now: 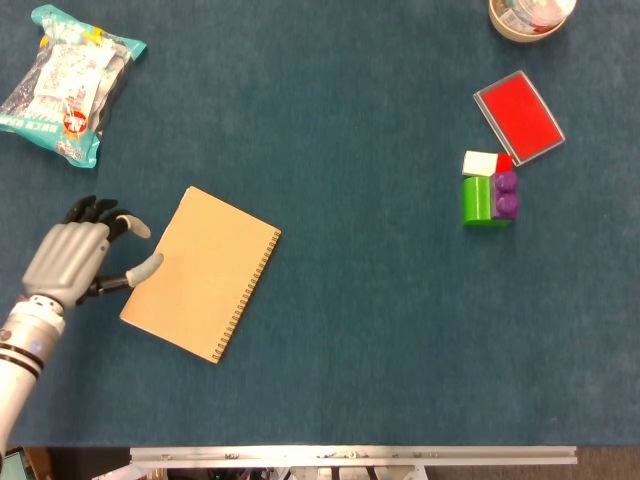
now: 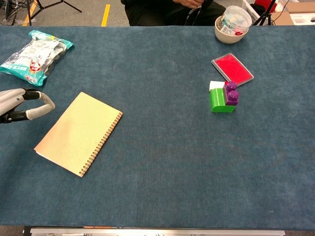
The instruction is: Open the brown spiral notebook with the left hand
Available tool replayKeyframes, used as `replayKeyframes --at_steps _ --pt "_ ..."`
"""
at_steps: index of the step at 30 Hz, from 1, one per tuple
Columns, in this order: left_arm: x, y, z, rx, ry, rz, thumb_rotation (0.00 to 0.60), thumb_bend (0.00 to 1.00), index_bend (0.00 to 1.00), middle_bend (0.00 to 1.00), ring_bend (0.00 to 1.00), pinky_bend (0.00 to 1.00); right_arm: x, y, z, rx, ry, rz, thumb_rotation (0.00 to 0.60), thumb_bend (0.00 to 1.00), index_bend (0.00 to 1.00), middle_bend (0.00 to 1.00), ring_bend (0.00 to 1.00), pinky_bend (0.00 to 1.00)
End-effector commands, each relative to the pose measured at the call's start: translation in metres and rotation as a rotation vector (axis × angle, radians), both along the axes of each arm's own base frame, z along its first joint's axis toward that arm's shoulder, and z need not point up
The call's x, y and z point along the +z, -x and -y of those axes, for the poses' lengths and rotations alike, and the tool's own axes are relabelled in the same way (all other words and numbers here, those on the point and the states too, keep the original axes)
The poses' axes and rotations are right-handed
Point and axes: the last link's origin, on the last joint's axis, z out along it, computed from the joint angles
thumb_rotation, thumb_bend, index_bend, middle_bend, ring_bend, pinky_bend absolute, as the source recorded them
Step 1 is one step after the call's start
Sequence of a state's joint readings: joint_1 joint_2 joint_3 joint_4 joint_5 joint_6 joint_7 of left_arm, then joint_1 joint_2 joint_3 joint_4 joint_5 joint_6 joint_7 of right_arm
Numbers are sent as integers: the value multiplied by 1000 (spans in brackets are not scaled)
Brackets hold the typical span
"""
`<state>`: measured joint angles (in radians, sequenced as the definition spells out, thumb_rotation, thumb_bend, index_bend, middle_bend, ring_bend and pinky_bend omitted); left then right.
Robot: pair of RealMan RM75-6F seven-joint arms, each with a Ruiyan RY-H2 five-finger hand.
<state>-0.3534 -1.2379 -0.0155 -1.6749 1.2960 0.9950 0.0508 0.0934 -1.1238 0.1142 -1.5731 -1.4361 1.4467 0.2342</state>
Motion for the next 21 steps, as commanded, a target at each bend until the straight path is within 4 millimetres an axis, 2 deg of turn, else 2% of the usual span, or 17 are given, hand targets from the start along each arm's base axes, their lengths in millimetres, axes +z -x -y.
replayKeyframes --at_steps 1,7,12,21 --pt "-6 -6 0 -28 -1 9 0 173 303 223 91 1 1 1 -1 -3 2 -1 600 533 382 369 277 367" --pt "-12 -23 -1 -193 28 41 0 173 244 158 69 0 1 2 -1 -4 0 -3 600 532 382 369 277 367" --pt "-19 -43 -12 -335 102 57 0 173 234 135 39 0 0 1 -1 -3 -1 -4 600 532 381 369 277 367" --pt "-44 -74 -26 -521 240 15 0 173 235 115 0 0 2 2 -3 -13 7 -12 600 532 382 369 277 367"
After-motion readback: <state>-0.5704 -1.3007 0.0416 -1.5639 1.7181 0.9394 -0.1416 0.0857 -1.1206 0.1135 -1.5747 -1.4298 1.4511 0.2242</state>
